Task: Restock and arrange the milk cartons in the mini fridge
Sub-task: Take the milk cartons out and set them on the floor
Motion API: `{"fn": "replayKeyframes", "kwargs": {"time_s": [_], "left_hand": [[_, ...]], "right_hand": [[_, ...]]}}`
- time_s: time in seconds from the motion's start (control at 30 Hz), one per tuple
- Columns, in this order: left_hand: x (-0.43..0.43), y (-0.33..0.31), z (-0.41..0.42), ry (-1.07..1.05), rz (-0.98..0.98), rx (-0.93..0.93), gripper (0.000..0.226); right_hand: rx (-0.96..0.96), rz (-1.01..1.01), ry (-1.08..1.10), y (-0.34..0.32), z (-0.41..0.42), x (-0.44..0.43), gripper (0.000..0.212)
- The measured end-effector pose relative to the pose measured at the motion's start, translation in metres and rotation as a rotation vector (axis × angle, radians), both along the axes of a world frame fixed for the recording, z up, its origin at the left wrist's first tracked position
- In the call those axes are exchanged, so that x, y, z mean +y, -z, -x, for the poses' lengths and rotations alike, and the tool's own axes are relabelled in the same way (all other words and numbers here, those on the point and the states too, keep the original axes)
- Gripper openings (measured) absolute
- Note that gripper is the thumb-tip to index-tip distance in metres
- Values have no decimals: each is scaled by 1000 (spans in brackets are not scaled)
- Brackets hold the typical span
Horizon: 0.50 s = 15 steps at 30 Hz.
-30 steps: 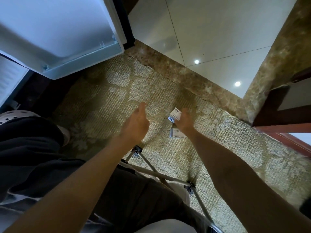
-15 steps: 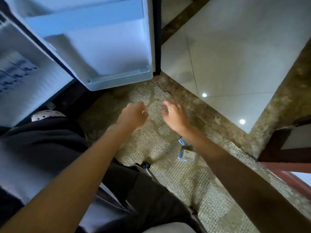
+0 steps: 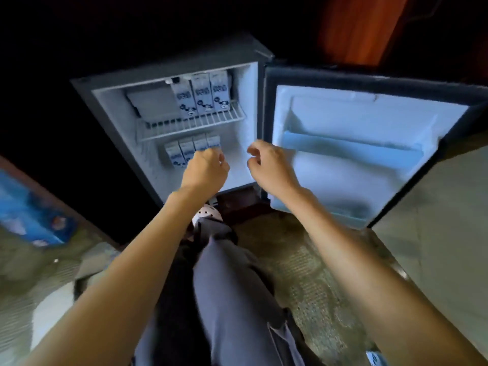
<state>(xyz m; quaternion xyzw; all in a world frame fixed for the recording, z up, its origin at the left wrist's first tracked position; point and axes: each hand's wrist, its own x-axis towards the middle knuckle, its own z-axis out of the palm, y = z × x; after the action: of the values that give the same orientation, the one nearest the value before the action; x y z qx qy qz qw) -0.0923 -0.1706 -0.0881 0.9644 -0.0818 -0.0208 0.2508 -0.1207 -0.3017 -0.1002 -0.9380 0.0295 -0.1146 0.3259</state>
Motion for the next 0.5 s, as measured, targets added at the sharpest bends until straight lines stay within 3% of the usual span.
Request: {"fn": "replayKeyframes", "kwargs": {"time_s": [0.17,0.33,0.5], "left_hand": [[42,-8,-59,-67,-66,-1,28],[61,11,-118,9,-160,22,34],[65,22,-176,72,-199,-6,73]], "right_hand": [[72,95,-96,-3,-75,36,37],[166,234,-164,8,-148,48,63],[236,437,-178,19,-215,50,79]]}}
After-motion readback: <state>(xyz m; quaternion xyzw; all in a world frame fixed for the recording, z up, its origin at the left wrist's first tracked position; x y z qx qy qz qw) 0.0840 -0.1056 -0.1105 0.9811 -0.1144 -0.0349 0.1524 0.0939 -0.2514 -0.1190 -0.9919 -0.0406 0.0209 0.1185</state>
